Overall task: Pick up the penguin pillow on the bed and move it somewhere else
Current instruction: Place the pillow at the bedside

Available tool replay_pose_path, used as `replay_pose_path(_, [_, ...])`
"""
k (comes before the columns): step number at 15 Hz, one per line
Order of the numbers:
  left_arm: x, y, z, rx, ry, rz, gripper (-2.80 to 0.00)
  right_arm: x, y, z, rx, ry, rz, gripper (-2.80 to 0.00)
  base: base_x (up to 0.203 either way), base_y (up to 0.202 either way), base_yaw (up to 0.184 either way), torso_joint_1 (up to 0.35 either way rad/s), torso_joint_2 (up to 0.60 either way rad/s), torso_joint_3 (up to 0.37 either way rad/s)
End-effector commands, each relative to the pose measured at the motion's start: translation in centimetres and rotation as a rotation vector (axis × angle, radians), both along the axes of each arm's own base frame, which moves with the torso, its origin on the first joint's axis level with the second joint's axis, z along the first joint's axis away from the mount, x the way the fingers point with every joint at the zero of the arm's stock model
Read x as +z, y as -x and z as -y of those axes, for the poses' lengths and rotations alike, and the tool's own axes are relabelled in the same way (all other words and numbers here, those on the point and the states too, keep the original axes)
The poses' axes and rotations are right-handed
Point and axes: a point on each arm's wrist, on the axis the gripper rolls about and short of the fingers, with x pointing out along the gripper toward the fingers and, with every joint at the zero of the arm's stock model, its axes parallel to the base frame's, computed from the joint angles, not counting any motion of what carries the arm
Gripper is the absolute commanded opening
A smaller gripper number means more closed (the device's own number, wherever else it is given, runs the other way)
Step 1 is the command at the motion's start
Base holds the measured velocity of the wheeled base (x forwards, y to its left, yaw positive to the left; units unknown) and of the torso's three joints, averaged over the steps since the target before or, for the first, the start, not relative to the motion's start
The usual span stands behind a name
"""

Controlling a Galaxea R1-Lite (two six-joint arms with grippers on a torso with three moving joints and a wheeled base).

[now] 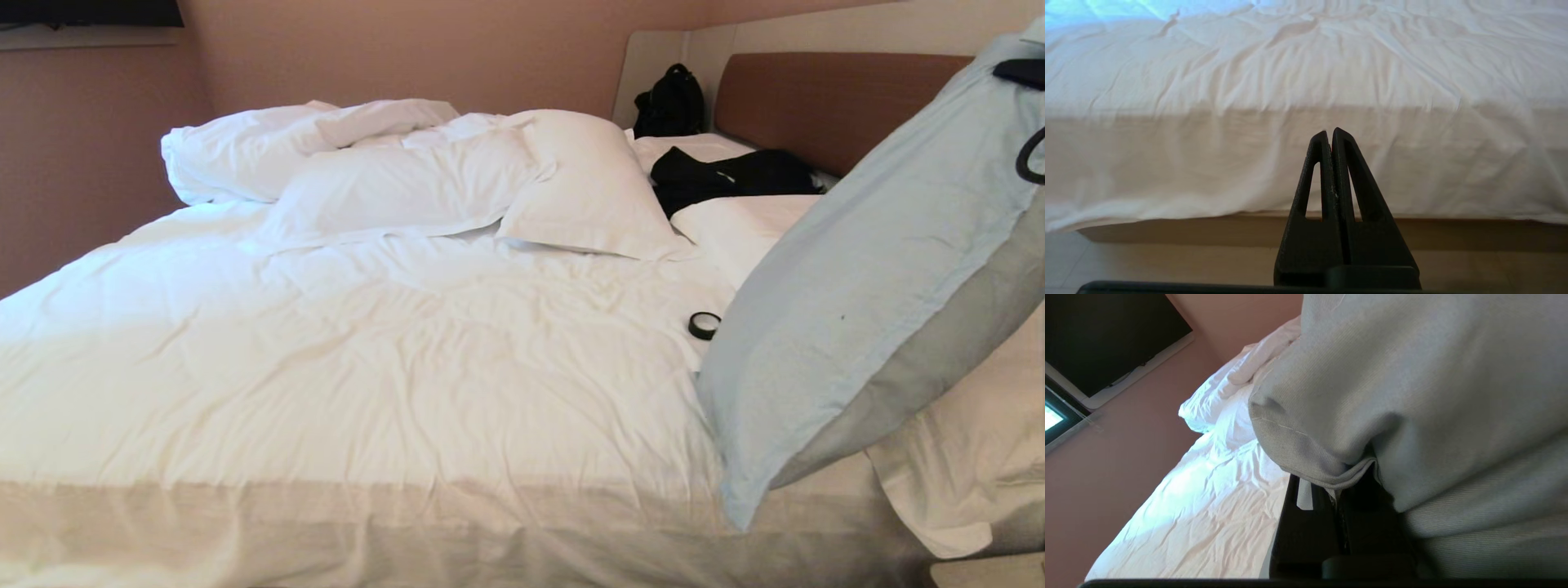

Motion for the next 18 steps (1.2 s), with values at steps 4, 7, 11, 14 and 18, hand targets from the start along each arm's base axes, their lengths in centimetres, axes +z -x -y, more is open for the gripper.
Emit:
replay_pose_path(4, [0.0, 0.0, 0.0, -0.001, 0.0, -0.001, -2.8, -0.1, -0.1, 0.0, 0.006, -0.002, -0.004, -2.8, 0.101, 0.0, -0.001, 0.007, 0.0, 0.003])
replay_pose_path(7, [0.0, 0.0, 0.0, 0.001, 0.0, -0.001, -2.8, -0.1, -0.4, 0.1, 0.008, -0.003, -0.006, -2.8, 0.0, 0.0, 0.0, 0.0, 0.0, 0.0])
replay_pose_path(11, [0.0, 0.0, 0.0, 0.0, 0.0, -0.001, -2.8, -1.4, -2.6, 0.7, 0.004, -0.009, -0.046, -2.8, 0.0, 0.0, 0.0, 0.0, 0.0, 0.0])
replay_pose_path(14, [0.0, 0.0, 0.0, 0.0, 0.0, -0.001, -2.8, -3.4, -5.7, 1.5, 0.003, -0.002, -0.096, -2.8, 0.0, 0.0, 0.0, 0.0, 0.0, 0.0])
replay_pose_path(18, [0.0, 0.0, 0.0, -0.001, 0.0, -0.001, -2.8, -7.0, -10.4, 2.3, 0.008, 0.036, -0.165, 0.0, 0.0, 0.0, 0.0, 0.0, 0.0, 0.0])
